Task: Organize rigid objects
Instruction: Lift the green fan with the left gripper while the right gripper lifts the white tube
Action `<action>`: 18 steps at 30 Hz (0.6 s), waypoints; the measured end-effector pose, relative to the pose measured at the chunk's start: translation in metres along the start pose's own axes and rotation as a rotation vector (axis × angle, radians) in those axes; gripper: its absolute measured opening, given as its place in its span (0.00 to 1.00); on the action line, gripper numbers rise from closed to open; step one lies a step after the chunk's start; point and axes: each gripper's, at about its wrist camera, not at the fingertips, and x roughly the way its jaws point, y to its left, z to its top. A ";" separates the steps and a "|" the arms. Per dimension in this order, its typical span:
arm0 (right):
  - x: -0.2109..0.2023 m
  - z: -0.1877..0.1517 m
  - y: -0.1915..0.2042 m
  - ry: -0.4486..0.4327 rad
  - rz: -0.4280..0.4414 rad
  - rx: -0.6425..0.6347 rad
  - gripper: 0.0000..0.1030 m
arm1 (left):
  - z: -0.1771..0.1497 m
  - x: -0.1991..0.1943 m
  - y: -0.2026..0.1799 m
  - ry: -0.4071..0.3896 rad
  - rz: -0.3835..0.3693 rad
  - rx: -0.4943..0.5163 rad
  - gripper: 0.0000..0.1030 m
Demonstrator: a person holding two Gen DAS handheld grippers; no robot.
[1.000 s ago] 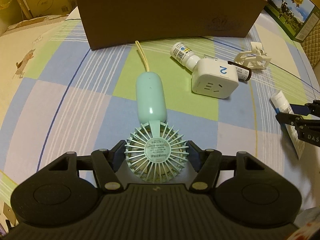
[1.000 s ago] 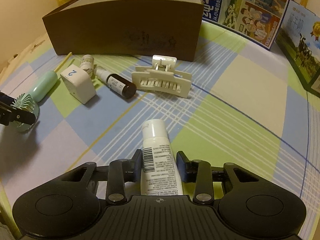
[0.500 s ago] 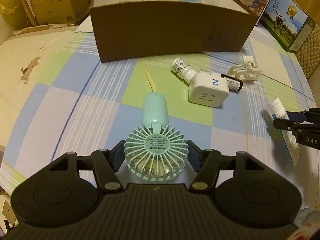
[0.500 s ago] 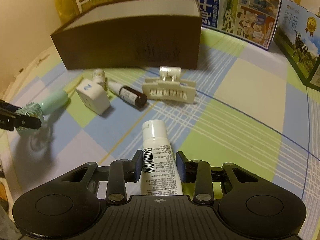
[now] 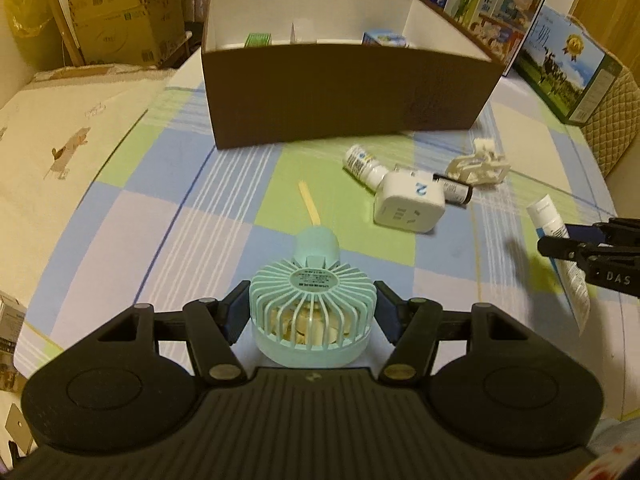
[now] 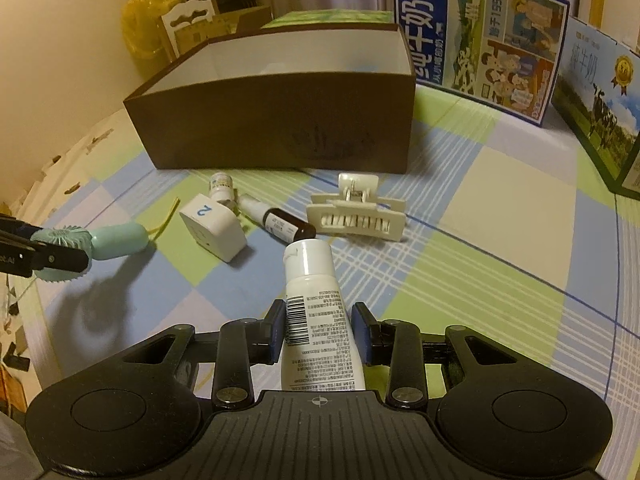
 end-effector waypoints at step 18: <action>-0.016 0.017 -0.002 -0.045 0.008 -0.006 0.31 | 0.018 -0.033 -0.007 -0.089 -0.014 0.022 0.58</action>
